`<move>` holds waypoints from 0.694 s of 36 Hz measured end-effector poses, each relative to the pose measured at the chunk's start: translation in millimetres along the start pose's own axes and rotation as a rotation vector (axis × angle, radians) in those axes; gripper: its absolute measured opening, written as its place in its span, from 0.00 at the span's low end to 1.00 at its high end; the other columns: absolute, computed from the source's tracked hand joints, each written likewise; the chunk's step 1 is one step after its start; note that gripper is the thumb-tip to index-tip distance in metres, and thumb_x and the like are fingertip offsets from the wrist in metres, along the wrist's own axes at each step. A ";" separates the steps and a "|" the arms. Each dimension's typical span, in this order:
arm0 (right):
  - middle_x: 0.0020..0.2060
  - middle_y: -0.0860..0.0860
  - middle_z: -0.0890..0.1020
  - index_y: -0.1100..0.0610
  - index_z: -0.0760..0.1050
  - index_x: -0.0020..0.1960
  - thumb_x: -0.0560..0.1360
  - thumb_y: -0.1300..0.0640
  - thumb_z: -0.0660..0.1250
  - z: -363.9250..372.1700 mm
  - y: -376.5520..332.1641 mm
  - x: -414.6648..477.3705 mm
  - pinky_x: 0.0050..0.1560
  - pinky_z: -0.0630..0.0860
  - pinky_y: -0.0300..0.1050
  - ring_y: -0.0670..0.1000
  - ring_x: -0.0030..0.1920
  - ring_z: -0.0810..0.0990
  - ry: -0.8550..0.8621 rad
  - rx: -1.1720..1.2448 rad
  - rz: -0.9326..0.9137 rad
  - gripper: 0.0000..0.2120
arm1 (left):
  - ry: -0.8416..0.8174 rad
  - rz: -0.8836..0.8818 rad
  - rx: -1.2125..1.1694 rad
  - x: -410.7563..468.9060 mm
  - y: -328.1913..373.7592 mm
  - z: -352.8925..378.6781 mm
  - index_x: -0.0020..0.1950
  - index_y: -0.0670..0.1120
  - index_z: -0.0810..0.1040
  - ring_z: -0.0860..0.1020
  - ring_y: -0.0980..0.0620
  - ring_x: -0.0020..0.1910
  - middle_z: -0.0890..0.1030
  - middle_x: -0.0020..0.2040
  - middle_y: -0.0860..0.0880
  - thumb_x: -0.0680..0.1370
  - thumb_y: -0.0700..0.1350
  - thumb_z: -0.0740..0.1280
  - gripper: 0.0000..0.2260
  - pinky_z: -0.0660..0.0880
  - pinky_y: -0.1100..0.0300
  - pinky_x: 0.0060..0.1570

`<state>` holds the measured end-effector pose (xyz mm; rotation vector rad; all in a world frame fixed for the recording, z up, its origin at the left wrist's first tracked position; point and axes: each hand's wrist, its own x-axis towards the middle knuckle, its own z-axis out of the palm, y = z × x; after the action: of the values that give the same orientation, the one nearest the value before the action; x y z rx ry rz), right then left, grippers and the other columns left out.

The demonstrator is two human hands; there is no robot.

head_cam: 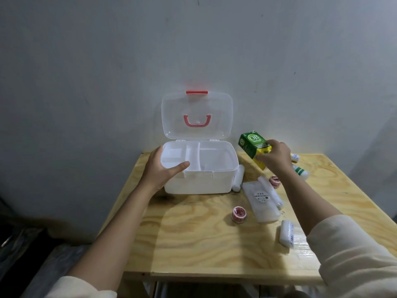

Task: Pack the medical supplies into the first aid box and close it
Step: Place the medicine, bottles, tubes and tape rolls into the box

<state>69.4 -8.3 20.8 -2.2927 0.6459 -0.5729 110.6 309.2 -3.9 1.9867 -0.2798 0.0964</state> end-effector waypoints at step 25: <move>0.60 0.56 0.71 0.56 0.71 0.66 0.66 0.56 0.73 -8.9 -80.3 -21.1 0.54 0.74 0.46 0.51 0.56 0.69 -0.359 -0.210 -0.528 0.29 | -0.081 0.014 0.063 4.0 -1.5 2.3 0.70 0.55 0.67 0.72 0.49 0.65 0.73 0.67 0.52 0.55 0.70 0.75 0.47 0.74 0.45 0.64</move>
<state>71.1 51.7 79.0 -2.6858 -0.0857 -0.3183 114.7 307.1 -5.4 2.0546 -0.3460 0.0343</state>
